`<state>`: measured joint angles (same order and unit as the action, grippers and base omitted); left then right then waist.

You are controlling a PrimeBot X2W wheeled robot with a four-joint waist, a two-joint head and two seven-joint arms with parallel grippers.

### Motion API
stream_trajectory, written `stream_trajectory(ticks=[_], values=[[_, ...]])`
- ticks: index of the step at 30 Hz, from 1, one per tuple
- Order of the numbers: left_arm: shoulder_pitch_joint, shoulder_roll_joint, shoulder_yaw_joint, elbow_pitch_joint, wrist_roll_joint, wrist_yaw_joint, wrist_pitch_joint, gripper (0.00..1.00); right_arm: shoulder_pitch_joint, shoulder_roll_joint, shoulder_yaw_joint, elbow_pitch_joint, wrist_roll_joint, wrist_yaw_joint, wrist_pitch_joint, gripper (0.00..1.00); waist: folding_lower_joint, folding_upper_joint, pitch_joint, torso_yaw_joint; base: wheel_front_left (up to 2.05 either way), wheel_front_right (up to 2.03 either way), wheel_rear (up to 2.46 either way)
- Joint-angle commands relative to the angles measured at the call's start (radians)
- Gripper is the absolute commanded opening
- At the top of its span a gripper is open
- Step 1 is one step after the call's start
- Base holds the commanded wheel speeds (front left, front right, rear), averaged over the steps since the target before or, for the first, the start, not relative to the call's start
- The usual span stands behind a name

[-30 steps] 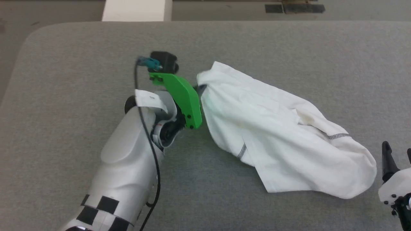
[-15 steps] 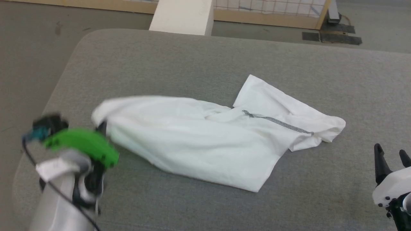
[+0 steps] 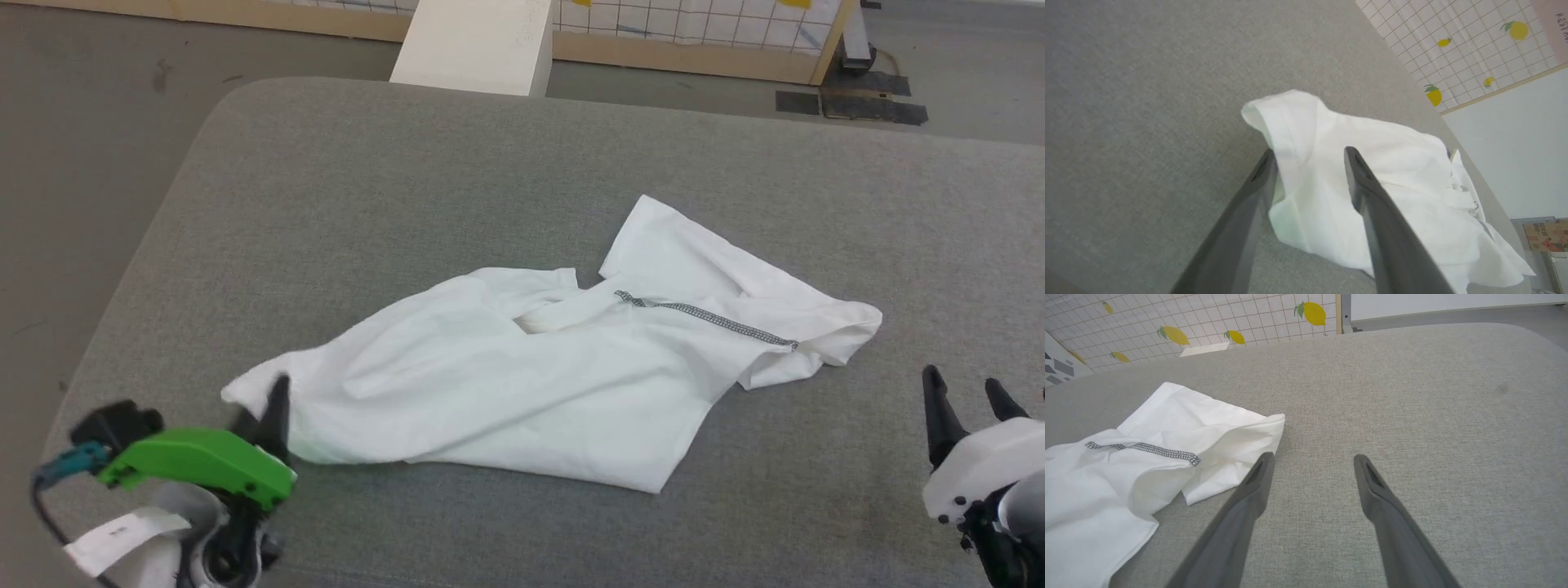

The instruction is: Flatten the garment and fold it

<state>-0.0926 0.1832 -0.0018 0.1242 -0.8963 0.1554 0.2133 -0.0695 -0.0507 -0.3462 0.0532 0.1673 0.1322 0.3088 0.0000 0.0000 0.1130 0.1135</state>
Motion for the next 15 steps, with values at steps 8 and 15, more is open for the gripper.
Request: stream_trajectory(ticks=[8, 15], values=[[-0.024, 0.064, -0.039, -0.073, 0.294, -0.095, -0.404, 1.00, -0.146, 0.000, 0.108, 0.022, -0.072, -0.002, 0.118, 1.00, 0.0000, 0.0000, 0.029, -0.011, 0.00, 0.00, 0.00], [-0.043, -0.017, -0.039, -0.102, 0.513, -0.133, -0.475, 1.00, -0.382, -0.034, 0.371, 0.198, -0.184, -0.002, 0.355, 1.00, 0.0000, 0.0000, 0.109, 0.013, 0.00, 0.00, 0.00]])
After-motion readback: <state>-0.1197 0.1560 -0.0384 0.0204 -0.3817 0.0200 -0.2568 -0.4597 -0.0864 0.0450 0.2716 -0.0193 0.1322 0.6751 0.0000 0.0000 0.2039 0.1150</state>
